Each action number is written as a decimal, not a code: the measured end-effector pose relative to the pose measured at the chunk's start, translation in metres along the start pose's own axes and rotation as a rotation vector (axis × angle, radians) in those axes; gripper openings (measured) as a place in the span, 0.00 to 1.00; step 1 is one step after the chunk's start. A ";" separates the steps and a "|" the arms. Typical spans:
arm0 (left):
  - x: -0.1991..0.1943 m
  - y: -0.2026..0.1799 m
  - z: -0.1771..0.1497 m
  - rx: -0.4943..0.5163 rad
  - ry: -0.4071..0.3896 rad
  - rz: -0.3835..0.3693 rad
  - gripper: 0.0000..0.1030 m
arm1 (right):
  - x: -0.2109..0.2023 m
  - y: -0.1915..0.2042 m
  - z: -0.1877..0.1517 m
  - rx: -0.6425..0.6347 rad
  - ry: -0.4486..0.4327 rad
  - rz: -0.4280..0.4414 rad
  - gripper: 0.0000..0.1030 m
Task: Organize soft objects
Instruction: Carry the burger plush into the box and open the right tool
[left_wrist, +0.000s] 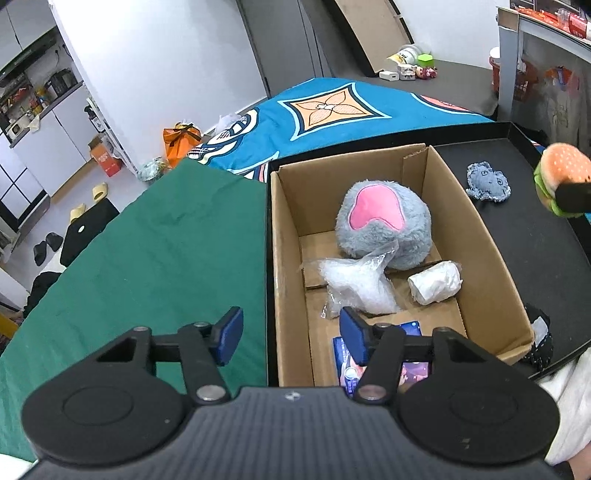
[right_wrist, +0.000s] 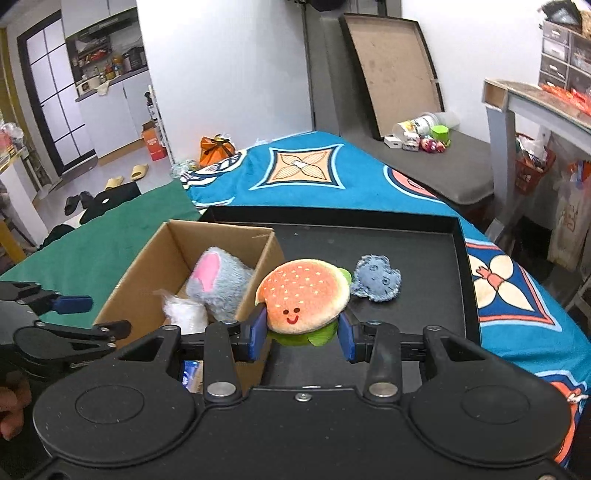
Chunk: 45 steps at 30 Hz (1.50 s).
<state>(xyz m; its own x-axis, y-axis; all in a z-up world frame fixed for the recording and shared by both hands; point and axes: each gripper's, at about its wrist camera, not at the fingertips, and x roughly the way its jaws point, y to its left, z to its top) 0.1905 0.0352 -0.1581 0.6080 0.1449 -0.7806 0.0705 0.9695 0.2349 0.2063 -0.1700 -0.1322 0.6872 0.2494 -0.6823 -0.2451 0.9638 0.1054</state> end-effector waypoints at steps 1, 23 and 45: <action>0.000 0.001 -0.001 -0.002 0.001 -0.002 0.52 | -0.001 0.004 0.001 -0.007 -0.001 0.002 0.38; 0.004 0.019 -0.009 -0.068 0.010 -0.066 0.08 | 0.002 0.070 0.000 -0.124 0.059 0.012 0.38; 0.007 0.026 -0.010 -0.093 0.013 -0.101 0.08 | 0.005 0.071 -0.010 -0.160 0.096 -0.084 0.61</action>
<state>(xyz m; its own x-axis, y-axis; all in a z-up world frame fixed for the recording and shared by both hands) 0.1885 0.0637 -0.1629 0.5915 0.0476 -0.8049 0.0572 0.9933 0.1008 0.1851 -0.1016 -0.1356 0.6435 0.1511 -0.7504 -0.3005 0.9515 -0.0662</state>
